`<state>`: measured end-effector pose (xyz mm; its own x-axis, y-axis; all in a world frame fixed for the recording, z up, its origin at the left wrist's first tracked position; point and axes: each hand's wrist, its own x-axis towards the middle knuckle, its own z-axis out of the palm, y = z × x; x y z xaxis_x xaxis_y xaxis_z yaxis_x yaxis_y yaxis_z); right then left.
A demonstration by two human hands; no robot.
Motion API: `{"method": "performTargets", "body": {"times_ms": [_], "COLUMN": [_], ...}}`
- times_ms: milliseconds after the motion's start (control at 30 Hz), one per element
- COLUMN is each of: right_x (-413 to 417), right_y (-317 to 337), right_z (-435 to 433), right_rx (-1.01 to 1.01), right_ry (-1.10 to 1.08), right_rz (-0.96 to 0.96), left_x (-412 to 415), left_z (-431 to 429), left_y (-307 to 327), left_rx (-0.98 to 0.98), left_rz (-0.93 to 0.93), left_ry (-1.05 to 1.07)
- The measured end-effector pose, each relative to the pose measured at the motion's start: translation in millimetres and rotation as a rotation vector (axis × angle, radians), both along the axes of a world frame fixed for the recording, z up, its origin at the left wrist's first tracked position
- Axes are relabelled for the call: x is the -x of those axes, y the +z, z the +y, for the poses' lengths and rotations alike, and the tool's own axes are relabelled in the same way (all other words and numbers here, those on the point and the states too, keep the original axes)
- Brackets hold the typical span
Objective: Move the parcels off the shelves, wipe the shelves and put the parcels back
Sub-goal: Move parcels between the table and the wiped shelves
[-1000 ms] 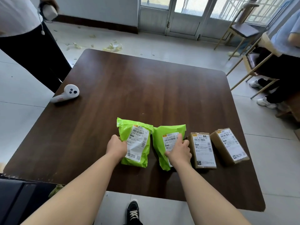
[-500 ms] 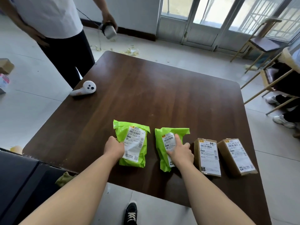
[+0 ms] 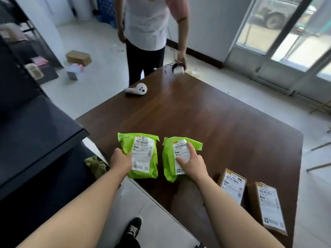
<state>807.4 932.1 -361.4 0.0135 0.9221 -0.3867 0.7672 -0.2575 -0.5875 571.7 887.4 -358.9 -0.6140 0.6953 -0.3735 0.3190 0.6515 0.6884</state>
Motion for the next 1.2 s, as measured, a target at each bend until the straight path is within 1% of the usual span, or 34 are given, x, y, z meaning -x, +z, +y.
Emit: {"method": "performTargets", "body": {"times_ms": [267,600,667,733,800,1000,1200], "right_x": [32.7,126.1,136.4,169.5,186.6,260.3,310.2], "right_y": [15.8,30.0,32.2,33.5,33.7,30.1,23.7], "right_z": [-40.2,-124.1,-131.3,-167.5,-182.6,-309.4,-439.2], "right_rx": [-0.059,-0.081,-0.082,-0.094,-0.090,-0.058,0.007], "right_ry": [0.290,0.658,0.673,0.800,0.838,1.062,1.207], "right_rz": [0.070,0.090,0.108,0.115,0.134,0.131,0.145], "left_x": [8.7,53.5,57.2,67.4,70.2,94.3,111.4], "left_z": [-105.7,-259.0,-271.2,-321.2,-341.5,-490.9,-635.4], "left_y": [6.8,12.5,9.9,13.6,14.0,18.8,23.6], "left_rx": [-0.084,-0.072,-0.056,-0.061,-0.066,-0.068,-0.105], "left_rz": [-0.020,0.004,0.016,0.005,0.021,0.038,0.028], "left_ry": [0.308,0.688,0.720,0.823,0.854,1.072,1.181]}}
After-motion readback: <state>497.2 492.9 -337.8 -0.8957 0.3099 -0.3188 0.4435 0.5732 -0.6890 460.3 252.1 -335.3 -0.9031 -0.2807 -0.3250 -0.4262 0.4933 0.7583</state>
